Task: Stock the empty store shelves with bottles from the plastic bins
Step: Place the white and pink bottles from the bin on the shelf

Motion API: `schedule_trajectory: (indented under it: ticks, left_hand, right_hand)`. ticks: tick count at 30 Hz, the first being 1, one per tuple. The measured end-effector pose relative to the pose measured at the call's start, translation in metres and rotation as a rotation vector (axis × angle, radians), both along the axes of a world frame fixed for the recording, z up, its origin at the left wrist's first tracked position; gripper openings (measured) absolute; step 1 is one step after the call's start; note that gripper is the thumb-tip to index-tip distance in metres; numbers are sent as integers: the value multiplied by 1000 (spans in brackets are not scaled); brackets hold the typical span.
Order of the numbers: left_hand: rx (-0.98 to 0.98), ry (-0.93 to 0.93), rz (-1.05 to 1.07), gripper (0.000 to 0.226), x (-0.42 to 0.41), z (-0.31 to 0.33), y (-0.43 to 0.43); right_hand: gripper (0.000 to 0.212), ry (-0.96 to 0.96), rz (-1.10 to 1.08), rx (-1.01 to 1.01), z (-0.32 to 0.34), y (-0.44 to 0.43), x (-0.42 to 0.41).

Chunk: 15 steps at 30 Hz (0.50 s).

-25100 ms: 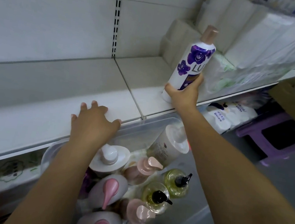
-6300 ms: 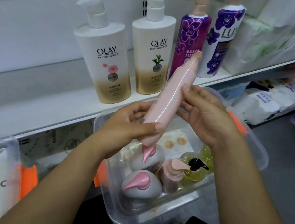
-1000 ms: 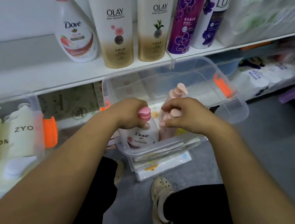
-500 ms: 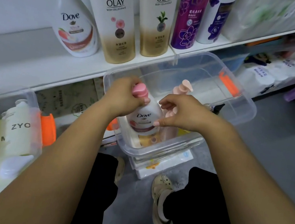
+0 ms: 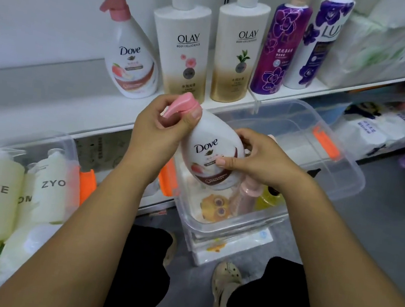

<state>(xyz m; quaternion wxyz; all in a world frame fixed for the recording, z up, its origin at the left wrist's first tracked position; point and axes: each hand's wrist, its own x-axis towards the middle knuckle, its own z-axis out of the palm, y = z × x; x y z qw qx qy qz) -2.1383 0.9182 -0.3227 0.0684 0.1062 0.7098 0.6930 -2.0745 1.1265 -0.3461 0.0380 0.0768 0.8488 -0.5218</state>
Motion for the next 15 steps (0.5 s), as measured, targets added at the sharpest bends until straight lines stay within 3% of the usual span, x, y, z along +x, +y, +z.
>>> schedule_trajectory:
  ticks: [5, 9, 15]
  left_hand:
    - [132, -202, -106, 63, -2, 2, -6]
    - [-27, -249, -284, 55, -1, -8, -18]
    - [46, -209, -200, 49, -4, -15, -48]
  right_hand:
    - [51, -17, -51, -233, 7, -8, -5]
    - [56, 35, -58, -328, 12, -21, -12]
    - [47, 132, 26, -317, 21, -53, -29]
